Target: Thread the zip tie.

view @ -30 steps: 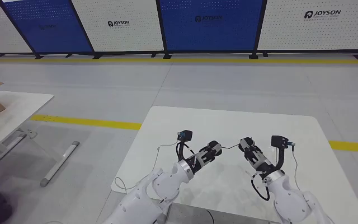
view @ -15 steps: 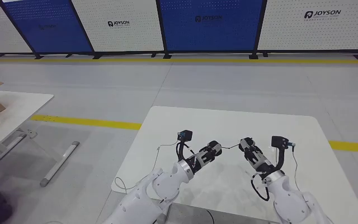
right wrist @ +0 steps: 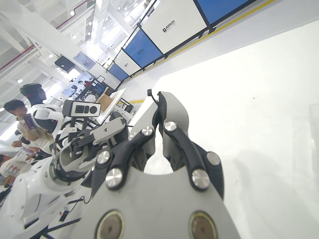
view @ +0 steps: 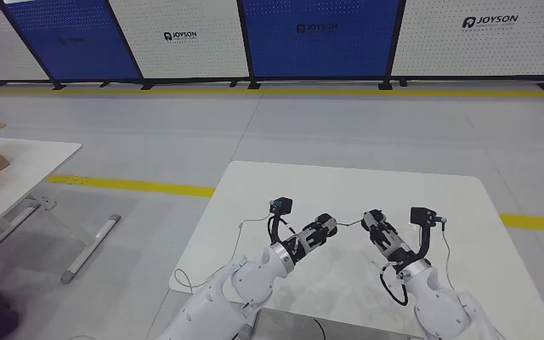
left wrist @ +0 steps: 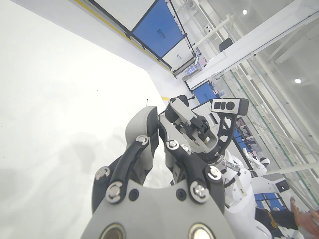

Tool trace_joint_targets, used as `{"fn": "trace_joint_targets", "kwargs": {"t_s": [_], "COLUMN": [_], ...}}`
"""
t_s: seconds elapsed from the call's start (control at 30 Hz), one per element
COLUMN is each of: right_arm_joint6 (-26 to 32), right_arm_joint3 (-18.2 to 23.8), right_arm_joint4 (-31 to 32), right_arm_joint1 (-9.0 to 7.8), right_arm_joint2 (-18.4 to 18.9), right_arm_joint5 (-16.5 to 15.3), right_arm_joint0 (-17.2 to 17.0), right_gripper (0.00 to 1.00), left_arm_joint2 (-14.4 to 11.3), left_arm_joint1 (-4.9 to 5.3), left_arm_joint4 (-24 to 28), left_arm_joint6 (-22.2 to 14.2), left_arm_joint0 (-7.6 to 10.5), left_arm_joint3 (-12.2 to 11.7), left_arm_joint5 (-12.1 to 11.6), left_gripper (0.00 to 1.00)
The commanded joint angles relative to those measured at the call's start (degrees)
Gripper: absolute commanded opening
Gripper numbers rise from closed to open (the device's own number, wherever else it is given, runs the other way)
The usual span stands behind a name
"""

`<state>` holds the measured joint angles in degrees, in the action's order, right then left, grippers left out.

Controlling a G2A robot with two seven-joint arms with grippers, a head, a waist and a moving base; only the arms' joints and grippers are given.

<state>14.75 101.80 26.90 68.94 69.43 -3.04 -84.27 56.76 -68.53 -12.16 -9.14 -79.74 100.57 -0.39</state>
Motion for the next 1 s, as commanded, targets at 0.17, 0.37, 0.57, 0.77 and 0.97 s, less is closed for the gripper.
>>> {"fn": "trace_joint_targets", "kwargs": {"t_s": [0.17, 0.37, 0.57, 0.77, 0.97], "right_arm_joint6": [0.1, -0.9, -1.2, -0.9, -1.0], "right_arm_joint3": [-0.1, -1.1, -3.4, -4.2, -3.6], "right_arm_joint4": [0.2, 0.7, 2.0, 0.8, 0.7], "right_arm_joint1": [0.14, 0.39, 0.75, 0.98, 0.93], "right_arm_joint2": [-0.3, -1.1, -2.8, -3.0, -2.2], "right_arm_joint5": [-0.6, -1.4, -1.5, -2.5, -3.2], "right_arm_joint0": [0.2, 0.6, 1.8, 2.4, 1.8], "right_gripper": [0.0, 0.0, 0.0, 0.0, 0.0], "left_arm_joint2": [0.0, 0.0, 0.0, 0.0, 0.0], "left_arm_joint1": [0.0, 0.0, 0.0, 0.0, 0.0], "left_arm_joint4": [0.0, 0.0, 0.0, 0.0, 0.0], "left_arm_joint6": [0.0, 0.0, 0.0, 0.0, 0.0], "left_arm_joint0": [0.0, 0.0, 0.0, 0.0, 0.0], "left_arm_joint3": [0.0, 0.0, 0.0, 0.0, 0.0], "left_arm_joint5": [0.0, 0.0, 0.0, 0.0, 0.0], "left_gripper": [0.0, 0.0, 0.0, 0.0, 0.0]}}
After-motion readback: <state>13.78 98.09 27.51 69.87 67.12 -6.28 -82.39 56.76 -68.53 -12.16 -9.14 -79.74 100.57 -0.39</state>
